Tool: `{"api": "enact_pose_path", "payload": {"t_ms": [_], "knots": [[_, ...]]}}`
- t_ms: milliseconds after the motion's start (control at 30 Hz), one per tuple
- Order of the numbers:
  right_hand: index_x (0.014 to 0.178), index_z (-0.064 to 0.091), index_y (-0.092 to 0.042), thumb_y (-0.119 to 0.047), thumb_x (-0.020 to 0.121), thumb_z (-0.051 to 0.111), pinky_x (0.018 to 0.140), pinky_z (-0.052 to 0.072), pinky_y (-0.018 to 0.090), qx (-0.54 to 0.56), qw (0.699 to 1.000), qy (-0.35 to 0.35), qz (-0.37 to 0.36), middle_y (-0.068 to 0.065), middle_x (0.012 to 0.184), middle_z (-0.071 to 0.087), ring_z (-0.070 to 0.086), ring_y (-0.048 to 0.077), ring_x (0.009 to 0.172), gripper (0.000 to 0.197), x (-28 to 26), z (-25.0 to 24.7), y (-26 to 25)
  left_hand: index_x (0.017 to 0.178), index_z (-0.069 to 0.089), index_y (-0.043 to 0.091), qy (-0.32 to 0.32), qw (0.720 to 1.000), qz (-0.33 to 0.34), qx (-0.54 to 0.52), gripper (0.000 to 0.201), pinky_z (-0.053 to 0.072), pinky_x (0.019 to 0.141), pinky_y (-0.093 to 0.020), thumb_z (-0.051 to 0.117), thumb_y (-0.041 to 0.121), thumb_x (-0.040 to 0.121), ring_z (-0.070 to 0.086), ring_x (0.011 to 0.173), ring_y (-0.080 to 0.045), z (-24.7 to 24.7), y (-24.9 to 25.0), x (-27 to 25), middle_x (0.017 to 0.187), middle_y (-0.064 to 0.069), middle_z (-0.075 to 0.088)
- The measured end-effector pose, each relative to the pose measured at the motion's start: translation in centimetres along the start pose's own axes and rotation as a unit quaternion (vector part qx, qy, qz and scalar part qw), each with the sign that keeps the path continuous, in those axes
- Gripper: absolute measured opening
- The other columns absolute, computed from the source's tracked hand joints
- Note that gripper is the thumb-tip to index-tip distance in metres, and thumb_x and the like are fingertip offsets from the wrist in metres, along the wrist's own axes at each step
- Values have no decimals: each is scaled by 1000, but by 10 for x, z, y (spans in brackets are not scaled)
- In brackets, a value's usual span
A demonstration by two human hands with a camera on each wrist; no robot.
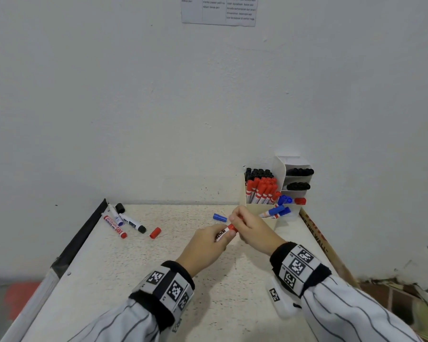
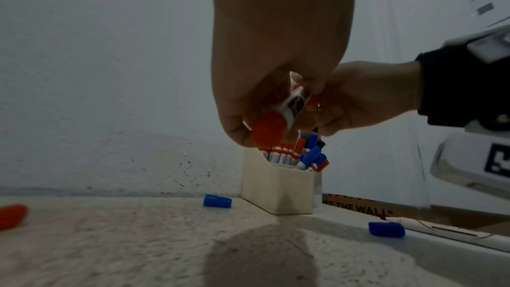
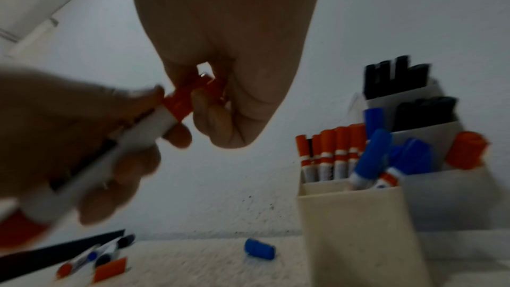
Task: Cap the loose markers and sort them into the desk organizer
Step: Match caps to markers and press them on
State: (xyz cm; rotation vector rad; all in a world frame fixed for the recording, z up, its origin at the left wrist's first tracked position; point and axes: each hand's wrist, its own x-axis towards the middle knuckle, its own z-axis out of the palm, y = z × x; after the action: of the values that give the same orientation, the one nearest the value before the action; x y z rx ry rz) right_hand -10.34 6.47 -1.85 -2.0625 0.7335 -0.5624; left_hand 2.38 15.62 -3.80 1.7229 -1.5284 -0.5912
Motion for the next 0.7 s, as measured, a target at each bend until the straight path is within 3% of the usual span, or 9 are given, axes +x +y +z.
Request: {"api": "enact_pose_path", "payload": {"t_ms": [67,133,200,300,367,433,500,567,700], "knots": [[86,49,-18,-27,93,51,58,40,22,-22,999,28,9,0,76,55,47,2,58,11,-5,-23,4,107,60,19,-26,999,3,-39,28,40,58,-17,45,39,95,50,60,-4,16,10,8,77,8,59],[90,53,-18,-21,89,60,55,42,18,-19,997,80,14,5,86,59,51,-2,55,7,-14,-48,6,112,59,21,-46,997,6,-66,23,42,58,-12,46,32,97,54,63,-5,35,19,19,84,7,59],[88,56,-20,-13,86,62,50,42,14,-1,989,146,11,6,84,61,52,1,50,9,-23,-74,9,116,60,16,-53,998,4,-23,27,44,71,-9,45,28,97,59,79,-4,57,27,31,101,3,62],[90,62,-21,-7,83,62,59,50,19,-31,965,261,8,3,85,65,60,15,66,16,-35,-113,16,133,50,13,-126,989,-15,79,38,36,102,-27,42,27,98,48,121,-18,89,35,47,135,-6,49],[93,63,-18,-5,82,61,68,53,20,-59,947,316,-3,0,87,64,61,16,74,18,-42,-132,23,139,42,12,-213,965,13,153,41,28,110,-31,37,22,99,36,133,-22,111,39,55,146,-7,37],[91,63,-17,-1,82,61,67,48,10,-88,929,360,-26,-3,85,63,59,8,73,18,-47,-144,30,141,38,14,-271,940,56,198,43,23,114,-35,35,15,98,27,139,-22,129,42,60,152,-6,26],[91,63,-16,0,82,61,65,44,4,-110,913,391,-43,-4,84,62,57,2,73,18,-49,-150,40,139,41,14,-309,919,83,232,44,22,115,-38,36,10,96,23,141,-23,141,43,62,155,-4,21],[96,64,-12,-1,83,61,67,44,2,-124,900,415,-50,-1,87,63,56,-1,75,17,-47,-151,52,130,47,11,-328,901,94,269,38,32,108,-43,39,8,94,33,135,-28,146,41,63,147,-7,33],[104,64,-5,-1,85,60,70,42,-2,-151,892,423,-49,-1,93,60,54,2,77,20,-36,-143,77,125,51,16,-288,899,69,323,35,43,96,-42,44,10,92,49,117,-30,143,36,65,127,-10,52]]}}
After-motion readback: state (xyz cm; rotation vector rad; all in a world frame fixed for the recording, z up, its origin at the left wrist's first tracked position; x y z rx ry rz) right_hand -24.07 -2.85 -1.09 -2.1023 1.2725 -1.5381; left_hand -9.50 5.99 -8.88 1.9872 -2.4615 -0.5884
